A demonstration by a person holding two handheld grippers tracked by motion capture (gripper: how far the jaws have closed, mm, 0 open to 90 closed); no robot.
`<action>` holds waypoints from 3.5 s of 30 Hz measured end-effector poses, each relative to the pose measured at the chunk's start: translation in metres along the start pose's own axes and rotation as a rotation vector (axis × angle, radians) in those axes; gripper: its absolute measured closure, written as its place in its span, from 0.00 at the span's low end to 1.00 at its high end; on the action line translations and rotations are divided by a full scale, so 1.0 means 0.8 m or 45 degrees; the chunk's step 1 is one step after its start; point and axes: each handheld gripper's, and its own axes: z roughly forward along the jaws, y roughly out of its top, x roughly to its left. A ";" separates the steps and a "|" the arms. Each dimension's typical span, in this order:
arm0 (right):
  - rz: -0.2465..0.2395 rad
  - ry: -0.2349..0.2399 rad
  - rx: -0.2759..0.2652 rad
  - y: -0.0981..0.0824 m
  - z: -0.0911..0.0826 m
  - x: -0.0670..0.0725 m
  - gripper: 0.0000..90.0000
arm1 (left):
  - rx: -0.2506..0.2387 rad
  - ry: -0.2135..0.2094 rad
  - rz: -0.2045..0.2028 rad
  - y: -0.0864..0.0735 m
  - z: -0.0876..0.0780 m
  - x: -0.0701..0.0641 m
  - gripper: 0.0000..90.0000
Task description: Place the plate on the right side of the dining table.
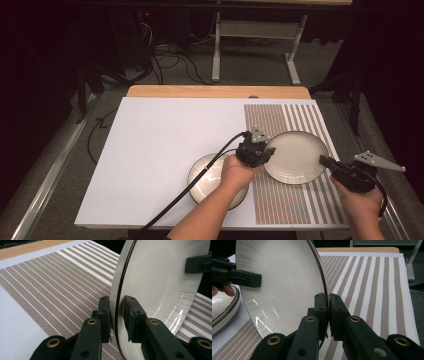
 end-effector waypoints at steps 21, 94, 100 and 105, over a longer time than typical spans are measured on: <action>0.000 -0.041 0.019 -0.003 0.002 -0.001 0.97 | -0.011 0.046 -0.017 0.001 0.011 -0.004 0.73; 0.124 -0.121 0.154 0.010 0.037 -0.016 0.95 | -0.312 0.409 -0.142 -0.168 -0.322 0.133 0.00; 0.139 -0.132 0.173 0.011 0.041 -0.018 0.94 | -0.319 0.409 -0.137 -0.168 -0.324 0.132 0.00; 0.169 -0.143 0.192 0.012 0.047 -0.021 0.94 | -0.323 0.388 -0.149 -0.175 -0.327 0.136 0.00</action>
